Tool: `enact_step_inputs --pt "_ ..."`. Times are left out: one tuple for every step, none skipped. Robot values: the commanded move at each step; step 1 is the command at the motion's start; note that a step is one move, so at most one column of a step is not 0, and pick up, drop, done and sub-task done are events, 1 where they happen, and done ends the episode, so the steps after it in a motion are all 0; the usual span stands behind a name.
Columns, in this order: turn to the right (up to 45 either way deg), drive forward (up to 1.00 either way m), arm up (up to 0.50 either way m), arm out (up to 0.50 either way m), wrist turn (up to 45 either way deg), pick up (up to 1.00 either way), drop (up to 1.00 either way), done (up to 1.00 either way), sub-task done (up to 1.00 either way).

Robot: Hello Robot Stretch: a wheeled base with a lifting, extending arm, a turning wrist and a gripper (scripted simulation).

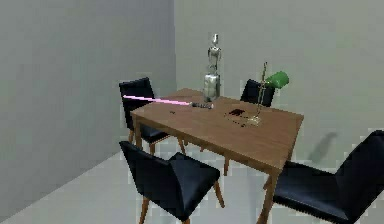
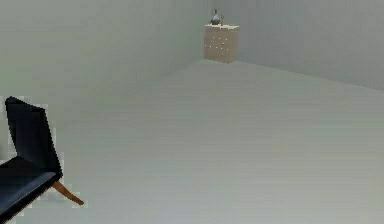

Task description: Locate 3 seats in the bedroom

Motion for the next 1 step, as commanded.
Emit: enact_step_inputs --pt "45.0 0.00 0.00 0.00 0.0 0.00 0.00 0.00 0.00"
